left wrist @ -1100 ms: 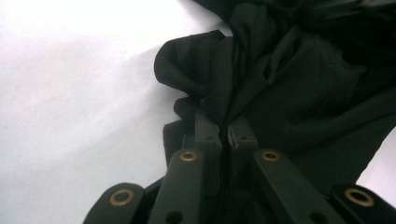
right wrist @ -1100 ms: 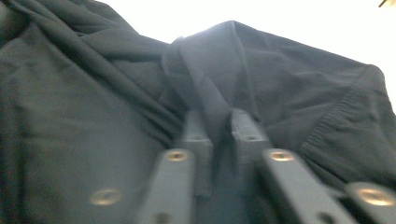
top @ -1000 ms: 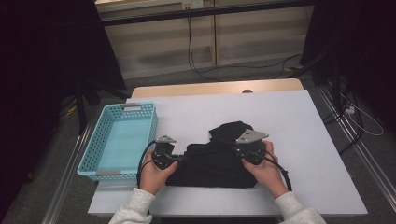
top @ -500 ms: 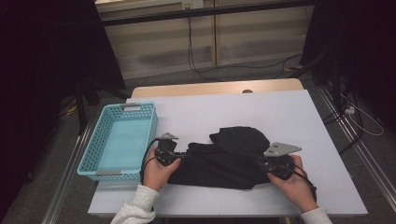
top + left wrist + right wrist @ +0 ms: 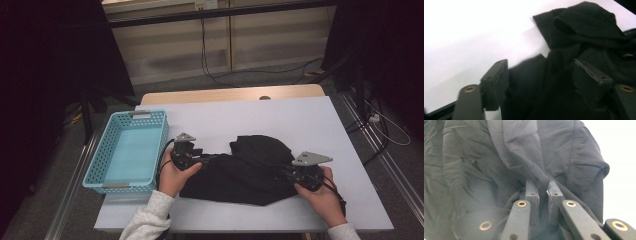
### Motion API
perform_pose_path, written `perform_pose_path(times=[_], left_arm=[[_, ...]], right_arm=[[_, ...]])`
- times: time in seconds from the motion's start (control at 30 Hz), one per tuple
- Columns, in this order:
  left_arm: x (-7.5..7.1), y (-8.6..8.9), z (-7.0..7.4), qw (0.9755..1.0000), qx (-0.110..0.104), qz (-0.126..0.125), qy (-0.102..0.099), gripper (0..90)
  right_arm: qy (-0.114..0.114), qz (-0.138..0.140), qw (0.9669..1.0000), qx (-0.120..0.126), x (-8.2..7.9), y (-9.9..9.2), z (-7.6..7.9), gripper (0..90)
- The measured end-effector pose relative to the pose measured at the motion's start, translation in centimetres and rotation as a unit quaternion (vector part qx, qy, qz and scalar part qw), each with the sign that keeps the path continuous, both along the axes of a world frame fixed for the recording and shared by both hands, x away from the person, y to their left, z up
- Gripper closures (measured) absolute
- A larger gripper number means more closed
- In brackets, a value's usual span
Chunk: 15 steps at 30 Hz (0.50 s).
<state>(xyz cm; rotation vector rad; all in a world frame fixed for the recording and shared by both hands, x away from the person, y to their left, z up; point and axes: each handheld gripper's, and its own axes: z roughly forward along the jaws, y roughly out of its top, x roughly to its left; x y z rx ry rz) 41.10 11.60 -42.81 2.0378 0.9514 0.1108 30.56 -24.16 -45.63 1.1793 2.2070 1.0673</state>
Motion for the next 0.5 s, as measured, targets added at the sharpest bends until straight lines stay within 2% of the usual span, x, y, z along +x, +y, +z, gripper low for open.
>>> perform_pose_path(times=[0.13,0.3,0.47,0.5], left_arm=[[1.0,-1.6,0.4,0.9999,0.003,-0.014,-0.007,28.9],[2.3,-3.7,0.2,0.9998,-0.006,-0.017,0.008,30.2],[3.7,-5.4,-0.4,0.9996,0.005,-0.021,0.017,34.4],[3.9,-5.7,-0.7,0.9995,-0.006,-0.021,0.023,36.5]], right_arm=[[-0.002,0.006,1.0,-0.005,-0.1,0.5,0.0,81.7],[-0.007,0.004,0.9999,-0.006,-0.4,0.7,0.2,80.3],[-0.008,0.005,0.9999,-0.006,-0.6,0.9,0.2,80.4],[-0.009,0.005,0.9999,-0.009,-0.7,0.9,0.2,80.2]])
